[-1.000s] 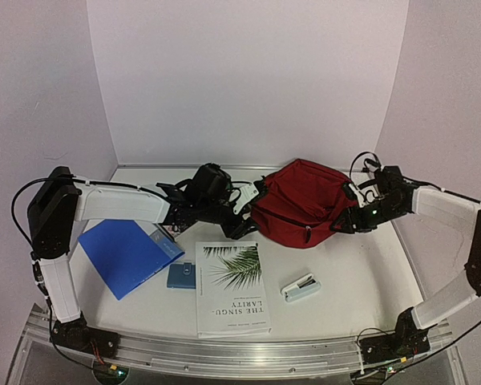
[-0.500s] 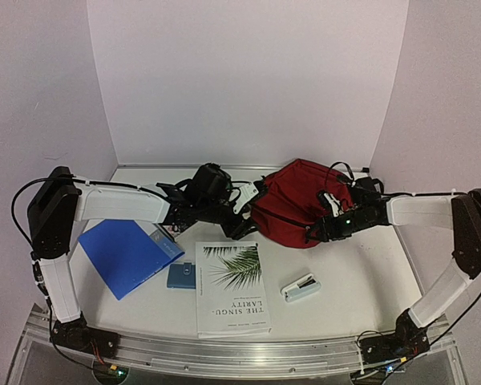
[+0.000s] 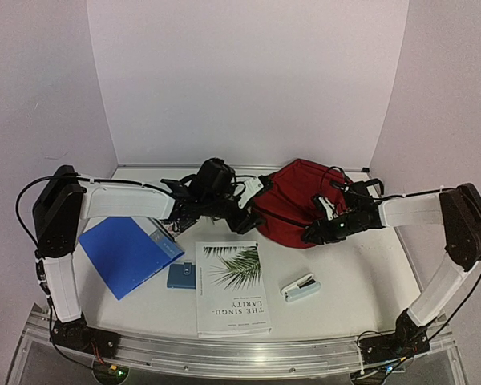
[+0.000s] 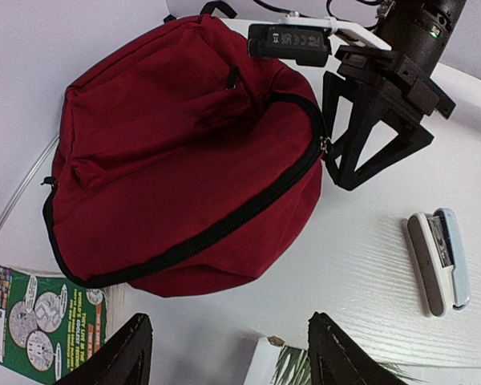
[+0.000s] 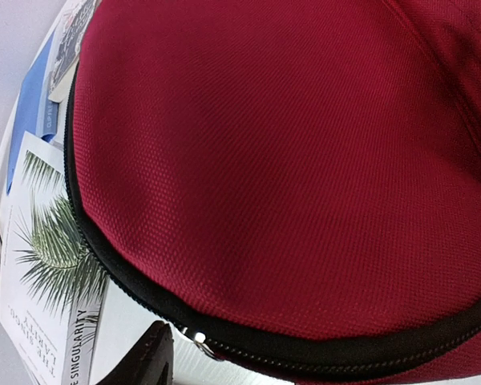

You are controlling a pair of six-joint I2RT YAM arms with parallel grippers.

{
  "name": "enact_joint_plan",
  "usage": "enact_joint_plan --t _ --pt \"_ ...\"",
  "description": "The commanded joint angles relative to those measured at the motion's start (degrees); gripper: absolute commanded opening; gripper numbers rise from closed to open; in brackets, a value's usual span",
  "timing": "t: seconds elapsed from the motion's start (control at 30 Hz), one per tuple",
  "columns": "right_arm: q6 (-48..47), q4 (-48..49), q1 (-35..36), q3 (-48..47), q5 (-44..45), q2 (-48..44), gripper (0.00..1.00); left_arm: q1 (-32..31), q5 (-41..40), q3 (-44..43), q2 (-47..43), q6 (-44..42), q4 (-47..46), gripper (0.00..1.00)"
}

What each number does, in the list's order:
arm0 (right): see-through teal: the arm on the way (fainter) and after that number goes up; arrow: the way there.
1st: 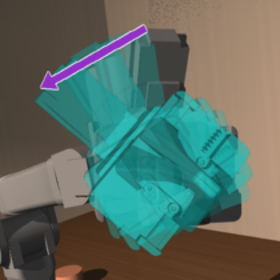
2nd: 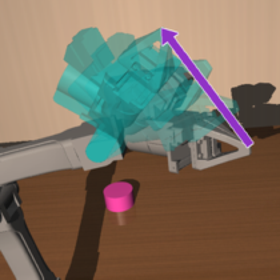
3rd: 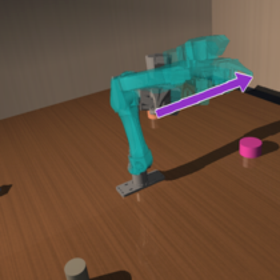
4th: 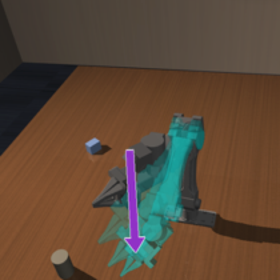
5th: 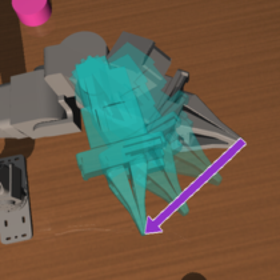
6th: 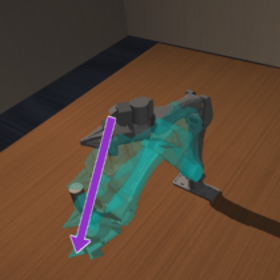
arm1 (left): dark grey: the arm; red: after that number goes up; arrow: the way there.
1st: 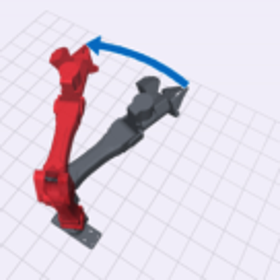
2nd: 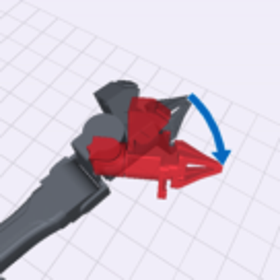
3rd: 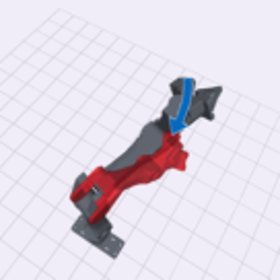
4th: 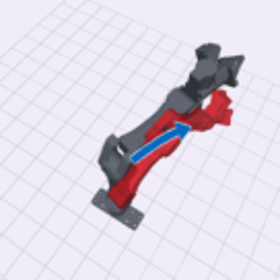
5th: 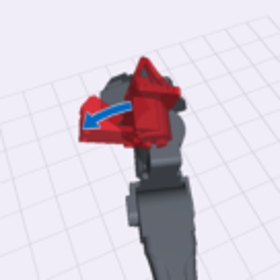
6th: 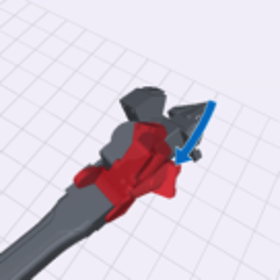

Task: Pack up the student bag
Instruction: Unzip the student bag at the center of the board.

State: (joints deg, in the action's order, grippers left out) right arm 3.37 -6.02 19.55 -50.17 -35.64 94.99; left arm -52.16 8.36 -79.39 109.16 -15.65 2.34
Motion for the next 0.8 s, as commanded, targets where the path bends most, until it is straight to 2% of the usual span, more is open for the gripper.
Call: enact_joint_plan --t 0.0,0.1,0.23,0.3,0.53,0.77 --pt "1.1 2.0 0.3 0.4 -0.5 0.8 0.46 0.1 -0.4 -5.8 2.2 -2.6 -1.3 0.67" --pt "1.0 2.0 0.4 0.5 -0.1 0.4 0.32 0.1 0.2 -8.5 4.4 -4.2 0.3 0.67" --pt "0.6 1.1 0.4 0.7 0.9 -1.6 0.07 0.1 1.7 -10.2 6.4 -7.9 0.7 0.67" --pt "0.5 0.5 0.3 1.0 0.8 -3.0 0.00 0.1 3.9 -11.0 7.3 -11.1 1.1 0.67" --pt "0.3 -1.4 0.4 1.2 0.2 -5.9 0.00 -0.3 8.1 -17.1 11.9 -20.1 6.3 0.78" --pt "-0.3 -2.7 0.3 0.3 -0.7 -5.6 0.00 -2.9 3.7 -24.4 18.3 -26.6 9.9 0.77"
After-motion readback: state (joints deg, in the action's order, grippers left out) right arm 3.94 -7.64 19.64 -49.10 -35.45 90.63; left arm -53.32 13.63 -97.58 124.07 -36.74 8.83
